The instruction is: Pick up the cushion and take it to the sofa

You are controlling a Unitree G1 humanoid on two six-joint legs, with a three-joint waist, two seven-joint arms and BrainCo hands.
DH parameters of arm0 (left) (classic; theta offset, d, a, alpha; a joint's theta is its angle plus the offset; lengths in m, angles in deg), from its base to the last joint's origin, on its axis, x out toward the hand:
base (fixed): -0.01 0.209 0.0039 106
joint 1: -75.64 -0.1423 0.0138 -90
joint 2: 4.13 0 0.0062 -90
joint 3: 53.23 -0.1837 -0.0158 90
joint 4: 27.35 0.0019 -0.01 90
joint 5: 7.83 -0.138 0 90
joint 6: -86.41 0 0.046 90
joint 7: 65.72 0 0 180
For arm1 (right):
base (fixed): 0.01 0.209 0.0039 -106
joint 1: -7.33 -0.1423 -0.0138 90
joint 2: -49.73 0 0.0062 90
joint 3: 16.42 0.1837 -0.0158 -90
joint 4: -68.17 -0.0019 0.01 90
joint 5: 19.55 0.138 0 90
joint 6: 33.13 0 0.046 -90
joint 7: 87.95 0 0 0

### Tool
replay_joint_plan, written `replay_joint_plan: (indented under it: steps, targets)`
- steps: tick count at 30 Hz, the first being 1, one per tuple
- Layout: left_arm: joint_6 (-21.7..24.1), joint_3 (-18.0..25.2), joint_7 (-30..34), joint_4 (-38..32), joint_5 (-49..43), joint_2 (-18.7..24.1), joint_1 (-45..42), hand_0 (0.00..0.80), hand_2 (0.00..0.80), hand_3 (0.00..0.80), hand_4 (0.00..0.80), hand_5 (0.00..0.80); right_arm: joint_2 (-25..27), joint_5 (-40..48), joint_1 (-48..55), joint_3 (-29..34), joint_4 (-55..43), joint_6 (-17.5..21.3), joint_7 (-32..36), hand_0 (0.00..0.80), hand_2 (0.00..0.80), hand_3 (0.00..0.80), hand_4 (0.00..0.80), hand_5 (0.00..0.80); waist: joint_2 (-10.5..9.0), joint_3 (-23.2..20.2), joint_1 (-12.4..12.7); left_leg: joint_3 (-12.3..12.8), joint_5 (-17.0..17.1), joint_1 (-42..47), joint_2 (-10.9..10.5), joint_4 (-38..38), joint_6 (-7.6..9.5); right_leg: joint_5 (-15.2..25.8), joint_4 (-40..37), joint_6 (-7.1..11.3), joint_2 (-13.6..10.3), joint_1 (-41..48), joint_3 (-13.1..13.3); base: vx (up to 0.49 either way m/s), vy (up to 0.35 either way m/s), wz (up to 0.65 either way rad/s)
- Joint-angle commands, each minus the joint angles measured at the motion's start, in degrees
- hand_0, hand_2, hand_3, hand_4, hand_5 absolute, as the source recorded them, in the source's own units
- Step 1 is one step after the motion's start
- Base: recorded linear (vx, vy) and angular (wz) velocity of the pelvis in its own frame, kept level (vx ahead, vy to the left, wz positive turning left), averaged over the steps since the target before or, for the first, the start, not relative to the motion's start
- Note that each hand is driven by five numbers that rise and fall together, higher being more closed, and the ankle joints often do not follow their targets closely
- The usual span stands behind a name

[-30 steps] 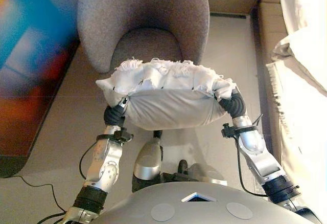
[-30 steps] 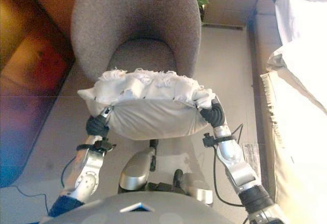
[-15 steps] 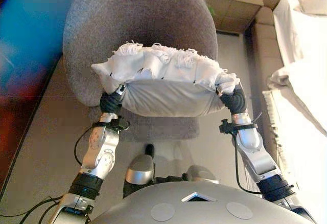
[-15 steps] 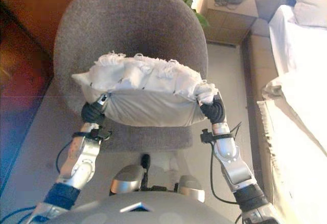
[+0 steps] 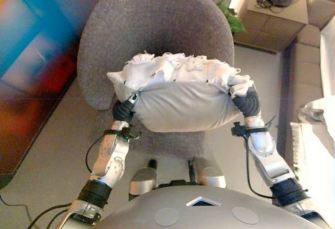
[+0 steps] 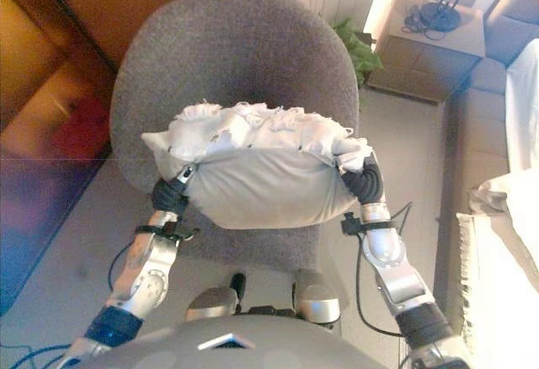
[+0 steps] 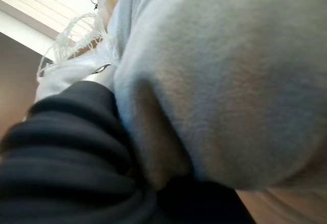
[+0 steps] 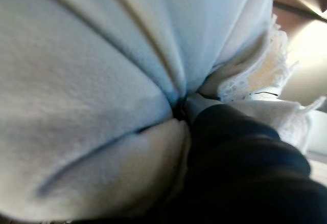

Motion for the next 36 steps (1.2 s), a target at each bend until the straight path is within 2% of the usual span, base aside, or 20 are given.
replay_joint_plan:
  steps: [1,4,5,10,15,23,30,36]
  targets:
    - [3.68,-2.03,4.88,-8.50,-0.34,1.38,1.38,0.800,0.800,0.800,0.800,0.800,-0.35,0.72,-1.41,2.12,-5.65,3.04,0.48,0.800,0.800,0.800,0.800,0.800,-3.62,-4.75,-0.40,6.00,-2.46,4.42,-0.63,4.59,-0.47,3.42,0.32,1.92,-4.86,-3.34,1.21,0.078,-0.031,0.54]
    - [2.13,-3.09,4.89,-7.06,0.10,1.51,4.88,0.800,0.800,0.800,0.800,0.800,0.21,0.85,-0.46,3.11,-5.17,3.20,-0.87,0.800,0.800,0.800,0.800,0.800,-3.53,-4.87,-0.96,15.47,-0.89,2.31,3.31,5.03,-2.24,2.23,-1.58,2.28,-6.46,-0.86,-3.97,0.058,-0.037,0.78]
    - [2.05,-3.35,4.62,-6.27,-0.63,1.14,5.94,0.800,0.800,0.800,0.800,0.800,0.16,0.77,-0.42,3.13,-4.94,3.34,-0.63,0.800,0.800,0.800,0.800,0.800,-3.54,-4.86,-1.12,16.93,-0.15,1.83,4.17,4.87,-2.81,2.19,-1.88,2.45,-7.06,-0.54,-5.04,-0.006,-0.024,0.91]
    - [0.77,-2.22,-0.17,-5.31,-3.01,-0.16,5.97,0.800,0.800,0.800,0.800,0.800,-0.27,1.30,-0.37,2.05,-4.89,2.02,3.04,0.800,0.800,0.800,0.800,0.800,-2.89,-5.11,-0.59,16.37,-1.03,3.15,3.17,1.19,-2.78,2.50,-2.98,2.86,-7.19,0.09,-5.25,0.038,0.032,0.49]
    - [0.58,0.16,0.88,-4.77,-4.36,-0.29,2.76,0.800,0.800,0.800,0.800,0.800,-1.31,0.85,1.56,2.01,-4.57,2.32,4.65,0.800,0.800,0.800,0.800,0.800,-2.58,-5.26,-0.57,16.70,-3.67,4.47,1.64,0.08,-2.03,3.23,-2.98,3.37,-7.76,-0.43,-4.83,0.057,0.035,0.03]
    - [3.69,0.52,0.15,-2.16,-7.42,0.08,5.59,0.800,0.800,0.800,0.800,0.800,-3.38,0.02,-5.56,-1.17,-1.24,1.74,1.73,0.800,0.800,0.800,0.800,0.800,-2.40,-3.80,-0.19,17.34,-5.51,5.00,0.27,1.10,-0.87,4.05,-2.42,3.97,-8.70,-1.26,-4.81,0.057,-0.010,-0.01]
    - [5.91,-0.14,-3.94,-0.89,-10.43,-0.36,11.89,0.800,0.800,0.800,0.800,0.800,-4.59,-0.06,-9.79,-3.18,-0.94,1.43,0.98,0.800,0.800,0.800,0.800,0.800,-2.13,-4.69,-0.39,17.82,-6.35,6.70,0.29,1.17,-0.99,3.46,-2.91,3.63,-8.62,0.38,-4.66,0.098,-0.024,-0.04]
    - [4.50,-0.78,-6.06,1.73,-12.12,-1.74,14.67,0.800,0.800,0.800,0.800,0.800,-5.99,1.83,-12.06,-4.35,1.77,-0.67,0.52,0.800,0.800,0.800,0.800,0.800,-1.61,-5.48,-0.76,18.81,-6.50,8.31,0.91,0.53,-1.25,2.73,-2.79,3.42,-8.35,1.33,-4.63,0.116,-0.034,-0.09]
